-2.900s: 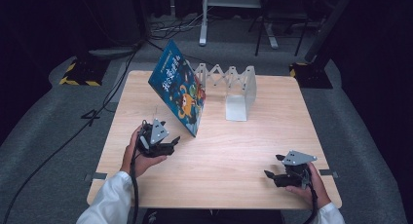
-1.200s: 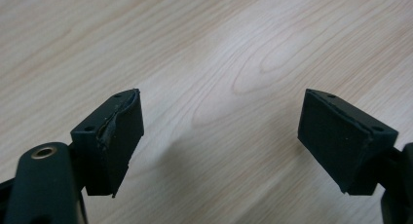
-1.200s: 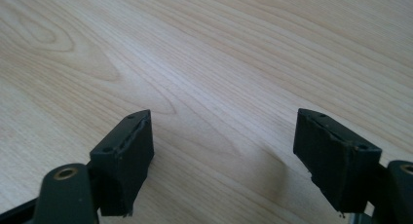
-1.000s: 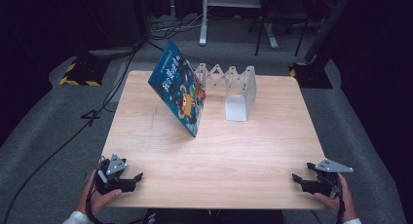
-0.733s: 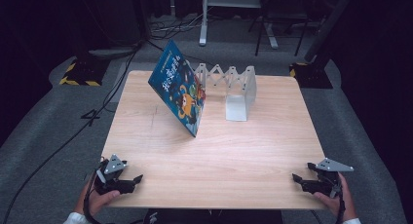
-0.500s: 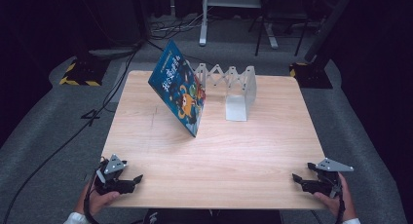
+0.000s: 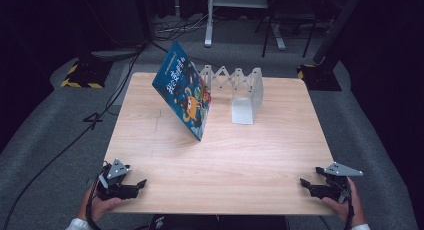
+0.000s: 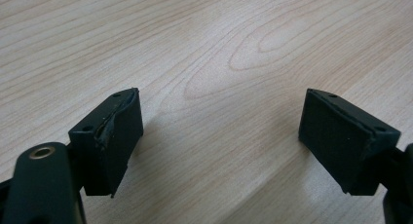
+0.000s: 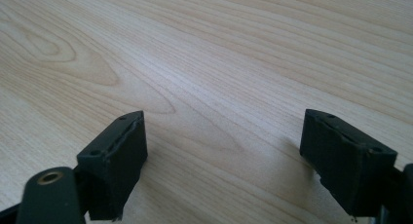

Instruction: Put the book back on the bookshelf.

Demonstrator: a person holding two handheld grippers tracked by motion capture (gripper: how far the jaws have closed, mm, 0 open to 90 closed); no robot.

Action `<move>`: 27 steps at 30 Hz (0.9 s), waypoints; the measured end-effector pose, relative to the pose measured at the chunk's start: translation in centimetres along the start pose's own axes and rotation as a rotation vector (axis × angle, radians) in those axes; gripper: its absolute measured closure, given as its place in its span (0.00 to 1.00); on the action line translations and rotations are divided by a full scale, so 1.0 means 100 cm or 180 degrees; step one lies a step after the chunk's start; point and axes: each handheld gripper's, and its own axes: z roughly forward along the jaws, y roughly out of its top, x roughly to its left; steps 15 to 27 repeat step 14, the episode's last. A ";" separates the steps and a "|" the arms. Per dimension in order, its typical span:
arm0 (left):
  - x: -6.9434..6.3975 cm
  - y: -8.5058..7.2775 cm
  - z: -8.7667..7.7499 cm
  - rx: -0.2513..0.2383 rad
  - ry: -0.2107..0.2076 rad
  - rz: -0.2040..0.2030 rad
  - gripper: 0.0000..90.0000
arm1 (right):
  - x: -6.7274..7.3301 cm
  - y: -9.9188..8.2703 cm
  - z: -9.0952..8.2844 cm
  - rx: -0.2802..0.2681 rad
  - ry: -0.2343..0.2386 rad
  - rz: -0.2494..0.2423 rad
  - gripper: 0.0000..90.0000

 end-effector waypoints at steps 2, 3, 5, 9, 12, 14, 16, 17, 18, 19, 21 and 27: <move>0.000 0.000 0.000 0.0001 0.0000 0.0000 0.19 | 0.000 0.000 0.000 -0.0005 0.0002 -0.0009 0.20; 0.000 0.000 0.000 0.0000 -0.0001 -0.0002 0.18 | 0.000 0.000 0.000 -0.0006 0.0002 -0.0011 0.20; 0.000 0.000 0.000 0.0001 0.0000 0.0000 0.18 | 0.000 0.000 0.000 -0.0005 0.0003 -0.0009 0.20; 0.000 0.000 0.001 -0.0006 0.0020 -0.0006 0.18 | 0.000 0.000 0.001 -0.0006 0.0000 -0.0007 0.20; 0.000 0.001 0.001 -0.0002 0.0022 0.0004 0.18 | 0.000 0.000 0.000 -0.0005 0.0002 -0.0010 0.20; 0.000 0.001 0.001 -0.0002 0.0022 0.0004 0.18 | 0.000 0.000 0.001 -0.0007 0.0000 -0.0007 0.20; 0.000 0.001 0.001 -0.0002 0.0022 0.0004 0.18 | 0.000 0.000 0.001 -0.0007 0.0000 -0.0007 0.20; 0.000 0.001 0.001 -0.0002 0.0022 0.0004 0.18 | 0.000 0.000 0.001 -0.0007 0.0000 -0.0007 0.20; 0.000 0.001 0.001 -0.0002 0.0022 0.0004 0.18 | 0.000 0.000 0.001 -0.0007 0.0000 -0.0007 0.20; 0.000 0.001 0.001 -0.0002 0.0022 0.0004 0.18 | 0.000 0.000 0.001 -0.0007 0.0000 -0.0007 0.20; 0.000 0.001 0.001 -0.0002 0.0022 0.0004 0.18 | 0.000 0.000 0.001 -0.0007 0.0000 -0.0007 0.20; 0.000 0.001 0.001 -0.0002 0.0022 0.0004 0.18 | 0.000 0.000 0.001 -0.0007 0.0000 -0.0007 0.20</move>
